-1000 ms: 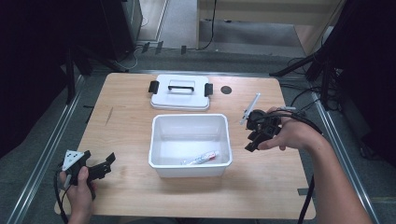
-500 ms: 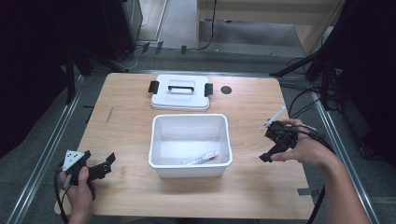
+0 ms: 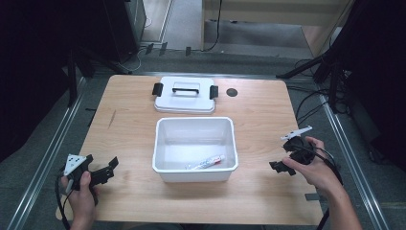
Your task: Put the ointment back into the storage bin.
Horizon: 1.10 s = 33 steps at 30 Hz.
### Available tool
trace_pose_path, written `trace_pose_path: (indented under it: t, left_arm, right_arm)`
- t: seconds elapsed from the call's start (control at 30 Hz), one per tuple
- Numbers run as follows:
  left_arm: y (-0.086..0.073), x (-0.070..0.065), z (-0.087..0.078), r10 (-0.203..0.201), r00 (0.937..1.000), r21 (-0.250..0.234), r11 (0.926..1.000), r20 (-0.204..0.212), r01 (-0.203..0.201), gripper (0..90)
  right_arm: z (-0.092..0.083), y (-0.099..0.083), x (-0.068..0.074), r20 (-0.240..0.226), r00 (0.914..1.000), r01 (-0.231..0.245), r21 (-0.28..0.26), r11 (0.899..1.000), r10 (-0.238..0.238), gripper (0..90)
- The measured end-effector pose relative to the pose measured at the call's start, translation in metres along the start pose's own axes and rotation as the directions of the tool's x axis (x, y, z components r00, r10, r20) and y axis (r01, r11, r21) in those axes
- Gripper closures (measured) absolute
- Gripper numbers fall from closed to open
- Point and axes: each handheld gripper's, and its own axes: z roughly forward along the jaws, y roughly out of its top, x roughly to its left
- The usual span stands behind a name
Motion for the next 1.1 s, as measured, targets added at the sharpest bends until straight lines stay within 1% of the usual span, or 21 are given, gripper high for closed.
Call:
trace_pose_path:
  t: [0.1,0.23,0.3,0.37,0.47,0.5,0.53,0.57,0.6,0.63,0.67,0.73,0.77,0.8,0.83,0.9,0.93,0.97,1.03,1.07,1.1]
  left_arm:
    - [0.000,0.000,0.000,-0.001,1.0000,0.001,1.0000,0.000,0.001,0.0]
    - [0.000,0.000,0.000,-0.001,1.0000,0.000,1.0000,0.001,0.001,0.0]
    - [0.000,0.000,0.000,-0.003,1.0000,0.001,1.0000,0.000,0.003,0.0]
    - [0.000,0.000,0.000,-0.001,1.0000,0.002,1.0000,-0.001,0.001,0.0]
    - [0.000,0.000,0.000,-0.001,1.0000,0.002,1.0000,-0.003,0.001,0.0]
    - [0.000,0.000,0.000,0.000,1.0000,0.002,1.0000,-0.003,0.000,0.0]
    - [0.000,0.000,0.000,0.000,1.0000,0.002,1.0000,-0.003,0.000,0.0]
    - [0.000,0.000,0.000,-0.001,1.0000,0.001,1.0000,-0.003,0.001,0.0]
    - [0.000,0.000,0.000,-0.001,1.0000,0.001,1.0000,-0.003,0.001,0.0]
    - [0.000,0.000,0.000,-0.001,1.0000,0.001,1.0000,-0.004,0.001,0.0]
    - [0.000,0.000,0.000,0.000,1.0000,0.001,1.0000,-0.003,0.000,0.0]
    - [0.000,0.000,0.000,0.000,1.0000,0.001,1.0000,-0.004,0.000,0.0]
    - [0.000,0.000,0.000,0.000,1.0000,0.001,1.0000,-0.005,0.000,0.0]
    - [0.000,0.000,0.000,0.001,1.0000,0.001,1.0000,-0.005,-0.001,0.0]
    - [0.000,0.000,0.000,0.002,1.0000,0.002,1.0000,-0.006,-0.002,0.0]
    - [0.000,-0.001,0.000,0.002,1.0000,0.003,1.0000,-0.008,-0.002,0.0]
    - [0.000,-0.001,0.000,0.003,1.0000,0.002,1.0000,-0.007,-0.003,0.0]
    - [0.000,-0.001,0.000,0.003,1.0000,0.003,1.0000,-0.008,-0.003,0.0]
    - [0.000,-0.001,0.000,0.003,1.0000,0.001,1.0000,-0.007,-0.003,0.0]
    - [0.000,-0.001,0.000,0.005,1.0000,0.000,1.0000,-0.006,-0.005,0.0]
    - [0.000,-0.001,0.000,0.005,1.0000,0.002,1.0000,-0.007,-0.005,0.0]
  right_arm:
    - [0.004,-0.013,-0.002,0.013,0.9990,-0.043,-0.063,0.997,0.044,0.0]
    - [0.010,-0.030,-0.002,0.018,0.9948,-0.097,-0.128,0.987,0.100,0.0]
    - [0.012,-0.038,-0.002,0.009,0.9928,-0.116,-0.167,0.979,0.119,0.0]
    - [0.014,-0.046,-0.002,0.018,0.9892,-0.139,-0.202,0.970,0.146,0.0]
    - [0.017,-0.057,-0.001,0.019,0.9863,-0.154,-0.249,0.956,0.164,0.0]
    - [0.018,-0.061,0.000,0.019,0.9847,-0.162,-0.269,0.950,0.173,0.0]
    - [0.018,-0.064,0.000,0.025,0.9839,-0.163,-0.282,0.946,0.177,0.0]
    - [0.020,-0.068,0.001,0.029,0.9816,-0.171,-0.305,0.937,0.189,0.0]
    - [0.020,-0.071,0.001,0.029,0.9804,-0.176,-0.320,0.931,0.195,0.0]
    - [0.022,-0.075,0.002,0.020,0.9767,-0.194,-0.345,0.918,0.214,0.0]
    - [0.024,-0.079,0.003,0.018,0.9756,-0.198,-0.359,0.912,0.219,0.0]
    - [0.028,-0.086,0.006,0.027,0.9757,-0.191,-0.383,0.904,0.218,0.0]
    - [0.029,-0.089,0.008,0.027,0.9761,-0.188,-0.398,0.898,0.216,0.0]
    - [0.030,-0.092,0.009,0.024,0.9765,-0.185,-0.417,0.890,0.214,0.0]
    - [0.031,-0.096,0.010,0.018,0.9775,-0.183,-0.428,0.885,0.210,0.0]
    - [0.031,-0.100,0.010,0.015,0.9767,-0.186,-0.441,0.878,0.214,0.0]
    - [0.029,-0.102,0.010,0.010,0.9758,-0.190,-0.454,0.871,0.219,0.0]
    - [0.029,-0.103,0.010,0.010,0.9759,-0.189,-0.463,0.866,0.218,0.0]
    - [0.027,-0.109,0.010,0.004,0.9704,-0.207,-0.502,0.840,0.242,0.0]
    - [0.025,-0.111,0.010,-0.002,0.9656,-0.222,-0.528,0.820,0.260,0.0]
    - [0.024,-0.114,0.008,-0.017,0.9600,-0.242,-0.553,0.797,0.279,0.0]
